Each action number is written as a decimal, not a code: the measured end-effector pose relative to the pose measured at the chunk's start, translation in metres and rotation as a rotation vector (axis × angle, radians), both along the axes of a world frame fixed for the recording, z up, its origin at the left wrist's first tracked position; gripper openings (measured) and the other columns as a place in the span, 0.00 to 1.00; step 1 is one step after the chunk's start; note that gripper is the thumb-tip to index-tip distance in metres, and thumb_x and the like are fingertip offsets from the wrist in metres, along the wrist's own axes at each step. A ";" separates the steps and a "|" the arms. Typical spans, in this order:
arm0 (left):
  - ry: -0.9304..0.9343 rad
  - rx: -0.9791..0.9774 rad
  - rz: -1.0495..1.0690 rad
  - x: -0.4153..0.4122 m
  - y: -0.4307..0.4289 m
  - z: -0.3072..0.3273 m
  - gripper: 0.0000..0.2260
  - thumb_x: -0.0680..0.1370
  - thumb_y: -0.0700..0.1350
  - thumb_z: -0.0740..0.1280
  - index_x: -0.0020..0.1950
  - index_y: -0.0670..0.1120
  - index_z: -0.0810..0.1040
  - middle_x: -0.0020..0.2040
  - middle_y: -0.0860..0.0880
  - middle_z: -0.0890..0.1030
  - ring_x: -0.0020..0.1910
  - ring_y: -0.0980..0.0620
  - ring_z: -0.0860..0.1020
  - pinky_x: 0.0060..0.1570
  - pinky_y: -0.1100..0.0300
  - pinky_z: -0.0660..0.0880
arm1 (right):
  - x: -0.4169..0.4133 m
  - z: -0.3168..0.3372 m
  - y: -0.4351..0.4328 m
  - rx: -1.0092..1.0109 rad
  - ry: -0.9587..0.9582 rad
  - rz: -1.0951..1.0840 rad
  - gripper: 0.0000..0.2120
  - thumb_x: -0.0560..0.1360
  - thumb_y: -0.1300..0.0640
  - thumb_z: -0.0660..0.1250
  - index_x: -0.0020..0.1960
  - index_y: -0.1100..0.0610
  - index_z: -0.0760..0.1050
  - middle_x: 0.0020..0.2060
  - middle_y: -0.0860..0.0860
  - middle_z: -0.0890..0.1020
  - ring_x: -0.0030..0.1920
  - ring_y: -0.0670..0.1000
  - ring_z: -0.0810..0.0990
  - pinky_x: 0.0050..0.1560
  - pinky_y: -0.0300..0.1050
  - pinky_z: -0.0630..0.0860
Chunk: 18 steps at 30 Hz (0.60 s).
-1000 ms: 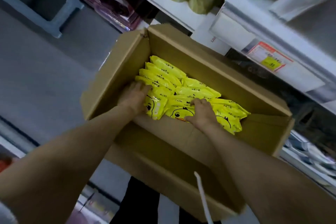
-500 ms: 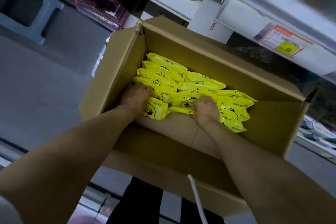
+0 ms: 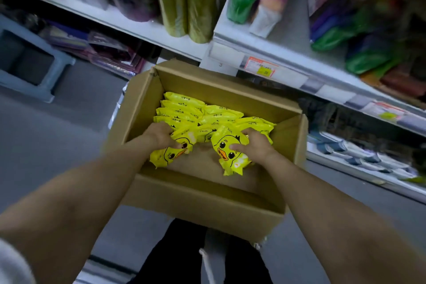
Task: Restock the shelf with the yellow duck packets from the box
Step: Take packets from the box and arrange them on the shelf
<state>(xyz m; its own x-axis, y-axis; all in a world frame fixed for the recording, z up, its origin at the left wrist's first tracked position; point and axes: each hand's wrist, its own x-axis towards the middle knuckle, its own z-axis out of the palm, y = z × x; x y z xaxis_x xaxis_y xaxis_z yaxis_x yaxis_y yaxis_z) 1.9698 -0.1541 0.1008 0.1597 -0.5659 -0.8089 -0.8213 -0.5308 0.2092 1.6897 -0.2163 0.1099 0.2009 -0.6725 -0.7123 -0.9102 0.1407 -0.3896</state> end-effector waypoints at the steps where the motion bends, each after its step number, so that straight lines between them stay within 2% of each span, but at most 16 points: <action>1: 0.021 0.014 0.018 -0.007 -0.002 0.012 0.20 0.71 0.56 0.75 0.53 0.41 0.80 0.51 0.45 0.79 0.56 0.45 0.77 0.50 0.58 0.72 | -0.006 0.012 -0.001 -0.008 -0.007 0.014 0.40 0.69 0.43 0.77 0.74 0.58 0.67 0.69 0.56 0.75 0.69 0.56 0.72 0.64 0.46 0.70; 4: 0.154 -0.026 0.091 -0.033 -0.005 0.039 0.19 0.71 0.50 0.76 0.57 0.44 0.79 0.55 0.50 0.77 0.59 0.49 0.76 0.58 0.57 0.71 | -0.029 0.046 0.001 -0.042 -0.001 0.073 0.48 0.65 0.41 0.80 0.76 0.58 0.63 0.71 0.55 0.73 0.71 0.56 0.70 0.66 0.45 0.68; 6: 0.216 -0.043 0.080 -0.056 -0.007 0.057 0.29 0.68 0.57 0.76 0.64 0.44 0.77 0.64 0.49 0.77 0.64 0.47 0.75 0.65 0.51 0.71 | -0.050 0.067 0.004 -0.071 -0.009 0.103 0.48 0.64 0.43 0.80 0.76 0.59 0.63 0.71 0.55 0.73 0.71 0.56 0.70 0.66 0.44 0.68; 8: 0.269 -0.058 0.067 -0.084 -0.008 0.075 0.38 0.66 0.63 0.75 0.71 0.47 0.72 0.70 0.50 0.72 0.68 0.46 0.72 0.67 0.47 0.70 | -0.077 0.086 0.007 -0.105 -0.028 0.109 0.42 0.64 0.46 0.81 0.72 0.59 0.69 0.67 0.55 0.76 0.68 0.55 0.74 0.61 0.43 0.71; 11: 0.349 -0.094 0.036 -0.139 -0.006 0.117 0.33 0.69 0.65 0.73 0.68 0.48 0.74 0.65 0.50 0.77 0.63 0.47 0.76 0.65 0.48 0.72 | -0.132 0.118 0.014 -0.171 -0.038 0.123 0.25 0.66 0.48 0.81 0.58 0.57 0.80 0.54 0.54 0.84 0.57 0.55 0.81 0.46 0.41 0.71; 13: 0.367 -0.131 -0.002 -0.184 -0.004 0.154 0.32 0.66 0.65 0.74 0.62 0.47 0.78 0.58 0.50 0.81 0.57 0.49 0.80 0.60 0.52 0.75 | -0.176 0.140 0.021 -0.210 -0.028 0.103 0.18 0.66 0.48 0.80 0.51 0.55 0.83 0.50 0.54 0.85 0.52 0.55 0.82 0.43 0.41 0.70; 15: 0.412 -0.126 -0.008 -0.227 -0.004 0.183 0.27 0.65 0.57 0.79 0.59 0.46 0.79 0.52 0.50 0.84 0.50 0.49 0.83 0.54 0.53 0.79 | -0.223 0.161 0.024 -0.227 -0.036 0.045 0.13 0.66 0.49 0.80 0.45 0.53 0.82 0.47 0.54 0.86 0.50 0.55 0.83 0.43 0.43 0.74; 18: 0.460 -0.118 -0.058 -0.293 -0.011 0.222 0.38 0.55 0.56 0.84 0.61 0.46 0.78 0.53 0.45 0.85 0.51 0.43 0.84 0.55 0.42 0.78 | -0.292 0.198 0.028 -0.271 -0.049 -0.007 0.13 0.65 0.50 0.81 0.43 0.53 0.80 0.43 0.51 0.85 0.46 0.53 0.83 0.44 0.43 0.77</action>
<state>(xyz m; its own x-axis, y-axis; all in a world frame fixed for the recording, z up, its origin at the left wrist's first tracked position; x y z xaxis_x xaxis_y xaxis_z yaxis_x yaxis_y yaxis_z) 1.6770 -0.1653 0.3227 -0.2342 -0.6555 -0.7180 -0.6570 -0.4376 0.6139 1.3977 -0.1882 0.3081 0.2253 -0.8388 -0.4956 -0.8889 0.0313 -0.4571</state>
